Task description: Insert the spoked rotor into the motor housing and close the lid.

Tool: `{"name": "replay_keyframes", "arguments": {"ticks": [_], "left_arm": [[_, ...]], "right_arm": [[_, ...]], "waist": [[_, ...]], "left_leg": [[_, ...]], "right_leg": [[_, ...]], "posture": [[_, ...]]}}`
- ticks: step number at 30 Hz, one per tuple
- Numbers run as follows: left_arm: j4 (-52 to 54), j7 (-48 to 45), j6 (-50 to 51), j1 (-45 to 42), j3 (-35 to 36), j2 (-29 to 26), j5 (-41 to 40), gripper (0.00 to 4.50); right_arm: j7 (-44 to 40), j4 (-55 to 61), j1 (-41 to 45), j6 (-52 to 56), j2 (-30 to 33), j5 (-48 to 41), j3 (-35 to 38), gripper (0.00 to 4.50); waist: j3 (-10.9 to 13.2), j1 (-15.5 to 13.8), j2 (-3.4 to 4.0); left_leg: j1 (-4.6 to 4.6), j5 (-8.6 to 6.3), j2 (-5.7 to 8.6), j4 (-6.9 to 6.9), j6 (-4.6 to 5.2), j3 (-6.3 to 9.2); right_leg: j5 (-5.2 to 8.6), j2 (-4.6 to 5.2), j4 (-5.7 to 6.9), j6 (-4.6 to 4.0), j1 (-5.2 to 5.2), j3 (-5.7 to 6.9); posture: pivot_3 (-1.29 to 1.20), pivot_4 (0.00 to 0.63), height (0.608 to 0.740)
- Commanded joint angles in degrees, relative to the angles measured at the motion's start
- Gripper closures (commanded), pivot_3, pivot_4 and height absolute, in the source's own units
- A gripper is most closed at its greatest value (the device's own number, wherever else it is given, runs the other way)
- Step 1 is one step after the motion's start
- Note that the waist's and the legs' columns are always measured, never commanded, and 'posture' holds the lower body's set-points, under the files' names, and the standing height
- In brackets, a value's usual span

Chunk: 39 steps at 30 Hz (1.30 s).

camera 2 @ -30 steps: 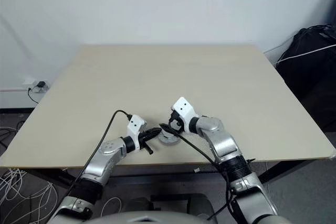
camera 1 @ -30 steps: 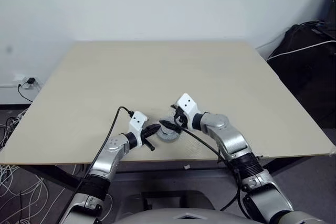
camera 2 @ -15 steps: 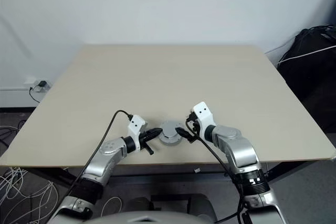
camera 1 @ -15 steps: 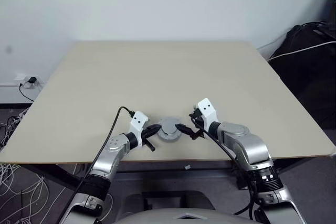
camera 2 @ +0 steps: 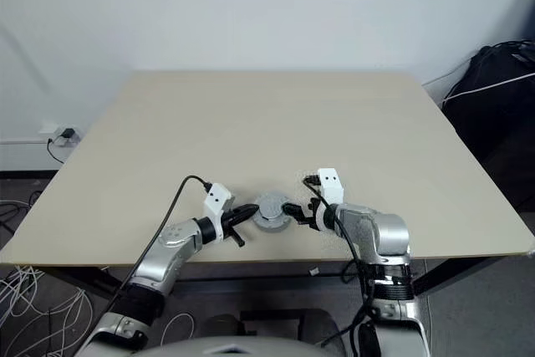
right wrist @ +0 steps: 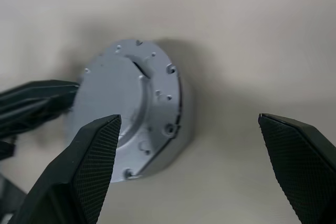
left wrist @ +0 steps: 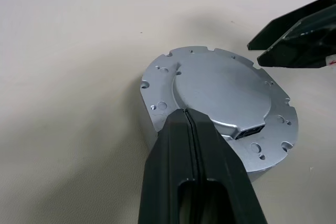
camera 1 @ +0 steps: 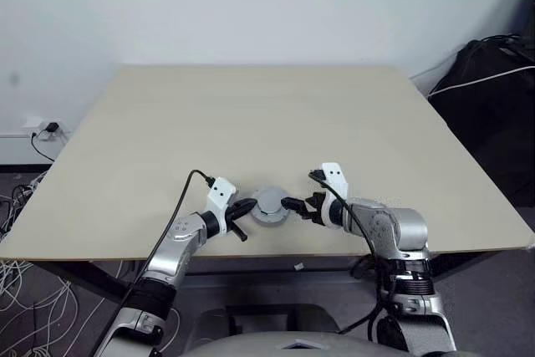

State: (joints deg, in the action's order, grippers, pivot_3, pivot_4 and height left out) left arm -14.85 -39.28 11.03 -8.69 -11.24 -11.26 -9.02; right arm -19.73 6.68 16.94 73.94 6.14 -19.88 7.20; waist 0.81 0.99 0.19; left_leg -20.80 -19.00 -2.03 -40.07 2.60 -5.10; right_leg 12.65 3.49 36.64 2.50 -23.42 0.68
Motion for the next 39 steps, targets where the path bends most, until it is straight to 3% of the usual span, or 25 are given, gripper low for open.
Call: {"name": "replay_keyframes", "arguments": {"ticks": [1,10,28,39], "left_arm": [[0.0,-0.8,0.4,-0.5,-1.2,0.6,0.3,4.5],[0.4,-0.8,0.5,-0.2,-1.2,0.6,0.2,4.5],[0.7,-0.8,0.6,0.2,-1.2,0.6,0.0,4.5],[0.9,-1.1,0.9,0.2,-1.5,0.8,0.0,4.5]], "right_arm": [[2.1,-0.7,2.2,2.1,-1.9,-2.0,4.3,0.01],[6.5,-4.7,3.9,3.9,-6.8,-3.7,10.7,0.01],[7.0,-8.7,3.9,3.4,-11.5,-7.1,10.6,0.01],[2.7,-12.4,3.5,3.3,-11.5,-12.1,13.0,0.01]], "waist": [[0.0,0.0,0.0],[0.0,0.1,0.03],[0.0,0.3,0.08],[0.0,0.5,0.09]], "left_leg": [[0.0,0.0,0.0,0.0,0.0,0.0],[0.0,0.0,0.01,0.0,0.0,0.0],[0.01,0.0,0.0,0.0,0.0,0.02],[0.01,0.0,-0.01,0.0,0.01,0.01]], "right_leg": [[0.0,0.0,-0.01,0.0,0.0,0.0],[-0.02,0.0,0.01,0.04,-0.01,0.0],[-0.02,0.0,0.02,0.04,0.0,0.0],[-0.01,0.0,0.02,0.02,0.0,0.0]], "posture": [[0.0,0.0,0.74],[0.0,0.0,0.74],[0.0,0.0,0.74],[0.0,0.0,0.74]]}}
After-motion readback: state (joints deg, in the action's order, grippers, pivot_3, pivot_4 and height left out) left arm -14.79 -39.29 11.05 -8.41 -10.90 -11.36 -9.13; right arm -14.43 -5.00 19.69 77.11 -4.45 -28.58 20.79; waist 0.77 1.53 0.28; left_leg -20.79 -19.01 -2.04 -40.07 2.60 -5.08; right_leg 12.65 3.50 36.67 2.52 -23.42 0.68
